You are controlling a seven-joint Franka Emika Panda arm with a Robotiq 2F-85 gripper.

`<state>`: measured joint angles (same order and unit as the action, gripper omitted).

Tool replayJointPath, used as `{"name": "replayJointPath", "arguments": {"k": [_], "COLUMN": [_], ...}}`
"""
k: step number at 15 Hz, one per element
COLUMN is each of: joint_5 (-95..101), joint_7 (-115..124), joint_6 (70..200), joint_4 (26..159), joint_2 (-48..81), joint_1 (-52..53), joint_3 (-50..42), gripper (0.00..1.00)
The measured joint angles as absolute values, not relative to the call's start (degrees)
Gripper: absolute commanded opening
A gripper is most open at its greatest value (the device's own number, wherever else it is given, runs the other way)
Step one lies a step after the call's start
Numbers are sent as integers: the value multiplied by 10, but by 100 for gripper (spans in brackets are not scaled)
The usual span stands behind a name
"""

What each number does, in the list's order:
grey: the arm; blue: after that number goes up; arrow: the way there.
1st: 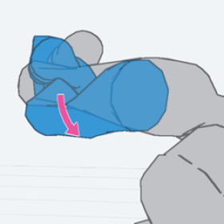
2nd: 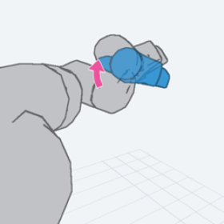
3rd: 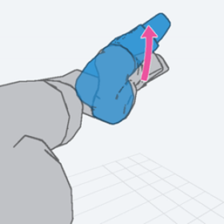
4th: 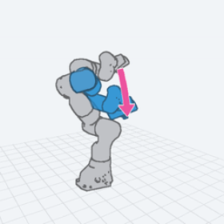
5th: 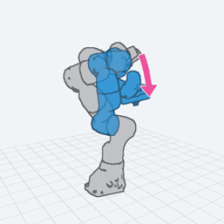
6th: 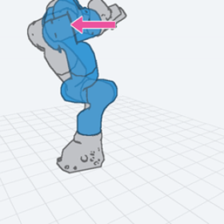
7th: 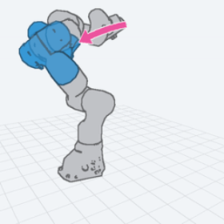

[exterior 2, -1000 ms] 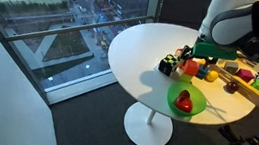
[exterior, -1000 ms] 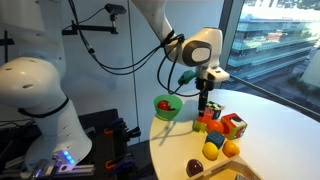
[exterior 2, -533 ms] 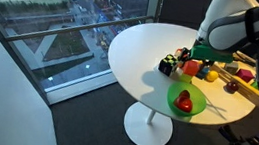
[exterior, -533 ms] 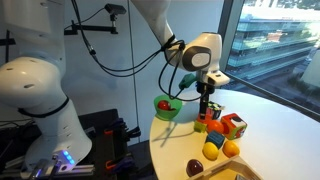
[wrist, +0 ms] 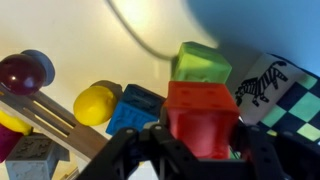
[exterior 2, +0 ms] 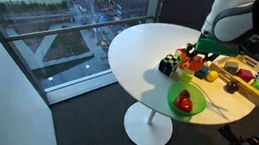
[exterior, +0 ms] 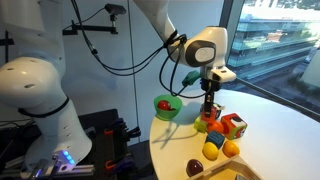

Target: Put the orange block in the crate

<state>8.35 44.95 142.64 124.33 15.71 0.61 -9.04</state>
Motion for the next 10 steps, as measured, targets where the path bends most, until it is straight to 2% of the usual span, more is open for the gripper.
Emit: {"name": "replayJointPath", "arguments": {"k": [10], "joint_5": [141], "joint_7": [479], "joint_6": [1363], "joint_4": [1242], "joint_2": [113], "joint_1": [-17], "joint_3": [-139], "gripper": [25]}}
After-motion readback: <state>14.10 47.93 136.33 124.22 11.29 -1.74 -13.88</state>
